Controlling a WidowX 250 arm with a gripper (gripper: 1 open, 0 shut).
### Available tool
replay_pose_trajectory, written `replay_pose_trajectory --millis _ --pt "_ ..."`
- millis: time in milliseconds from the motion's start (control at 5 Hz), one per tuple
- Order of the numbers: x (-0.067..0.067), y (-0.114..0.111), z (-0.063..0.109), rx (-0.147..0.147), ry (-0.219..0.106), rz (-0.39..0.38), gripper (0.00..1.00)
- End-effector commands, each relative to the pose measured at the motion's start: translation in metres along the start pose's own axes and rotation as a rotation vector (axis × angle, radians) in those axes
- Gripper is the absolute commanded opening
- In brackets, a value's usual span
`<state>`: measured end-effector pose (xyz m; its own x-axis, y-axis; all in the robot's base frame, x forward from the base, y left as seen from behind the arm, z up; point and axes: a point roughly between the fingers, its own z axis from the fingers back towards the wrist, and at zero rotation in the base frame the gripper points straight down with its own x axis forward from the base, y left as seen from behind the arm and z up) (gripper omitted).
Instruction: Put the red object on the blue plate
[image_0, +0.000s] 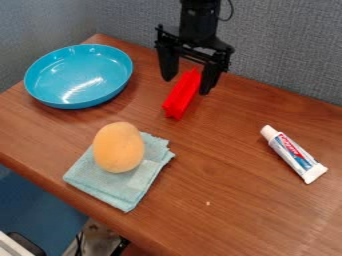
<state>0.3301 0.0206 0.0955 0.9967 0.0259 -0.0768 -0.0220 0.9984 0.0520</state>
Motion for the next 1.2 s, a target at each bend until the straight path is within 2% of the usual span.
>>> replay_pose_trajectory --millis 0,200,600,1000 --pt "0.016 0.014 0.007 0.014 -0.056 0.033 1.0" --pt "0.025 0.02 0.0 0.014 -0.052 0.048 1.0" --pt "0.044 0.024 -0.017 0.018 -0.023 0.066 1.0" --pt "0.056 0.027 -0.032 0.013 -0.009 0.092 1.0"
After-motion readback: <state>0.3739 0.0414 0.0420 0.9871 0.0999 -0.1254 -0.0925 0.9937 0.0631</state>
